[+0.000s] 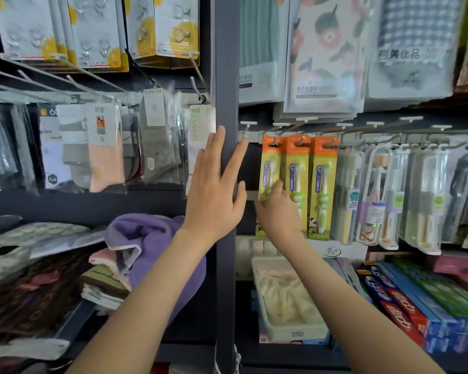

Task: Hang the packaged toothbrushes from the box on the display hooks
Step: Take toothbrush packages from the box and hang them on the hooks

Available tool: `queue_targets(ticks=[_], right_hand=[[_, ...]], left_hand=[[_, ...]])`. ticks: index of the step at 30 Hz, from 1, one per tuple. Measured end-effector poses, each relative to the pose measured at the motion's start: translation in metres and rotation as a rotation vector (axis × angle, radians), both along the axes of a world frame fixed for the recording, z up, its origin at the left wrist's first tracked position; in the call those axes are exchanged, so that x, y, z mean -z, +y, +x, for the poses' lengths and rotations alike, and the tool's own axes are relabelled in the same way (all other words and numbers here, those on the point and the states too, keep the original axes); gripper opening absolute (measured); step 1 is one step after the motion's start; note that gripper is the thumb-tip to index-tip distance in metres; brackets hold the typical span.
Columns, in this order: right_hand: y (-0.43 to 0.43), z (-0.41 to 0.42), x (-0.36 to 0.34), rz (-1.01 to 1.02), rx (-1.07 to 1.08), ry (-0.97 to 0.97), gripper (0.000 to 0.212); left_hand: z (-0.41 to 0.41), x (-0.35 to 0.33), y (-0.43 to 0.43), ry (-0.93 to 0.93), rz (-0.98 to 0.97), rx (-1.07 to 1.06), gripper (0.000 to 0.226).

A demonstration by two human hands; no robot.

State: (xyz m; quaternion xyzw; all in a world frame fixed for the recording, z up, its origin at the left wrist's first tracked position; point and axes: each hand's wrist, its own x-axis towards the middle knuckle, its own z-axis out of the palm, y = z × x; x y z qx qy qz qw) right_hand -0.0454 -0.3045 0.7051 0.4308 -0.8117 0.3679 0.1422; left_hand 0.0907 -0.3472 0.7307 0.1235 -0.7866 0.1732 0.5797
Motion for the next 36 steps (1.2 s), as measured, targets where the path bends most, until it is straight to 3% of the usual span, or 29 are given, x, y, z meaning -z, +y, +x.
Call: queue_targets(ticks=[8, 13, 17, 22, 27, 32, 36], right_hand=[[0.046, 0.014, 0.041, 0.019, -0.057, 0.032, 0.077], [0.118, 0.012, 0.101, 0.126, -0.135, 0.076, 0.069], [0.193, -0.001, 0.169, 0.26, -0.185, 0.021, 0.066], [0.295, -0.04, 0.294, 0.585, -0.225, -0.129, 0.067], [0.384, -0.092, 0.44, 0.96, -0.259, -0.365, 0.067], [0.438, -0.125, 0.606, 1.204, -0.262, -0.507, 0.068], [0.443, -0.139, 0.742, 1.299, -0.339, -0.472, 0.068]], left_hand=[[0.004, 0.02, 0.011, -0.01, 0.038, -0.178, 0.063], [0.001, 0.121, 0.072, -0.072, 0.191, -0.116, 0.06], [-0.003, 0.221, 0.144, -0.237, 0.376, -0.001, 0.05], [-0.005, 0.356, 0.244, -0.592, 0.733, 0.015, 0.047], [-0.023, 0.493, 0.328, -1.005, 1.314, -0.148, 0.052], [-0.045, 0.644, 0.366, -1.246, 1.518, -0.28, 0.052], [-0.068, 0.771, 0.366, -1.443, 1.522, -0.321, 0.055]])
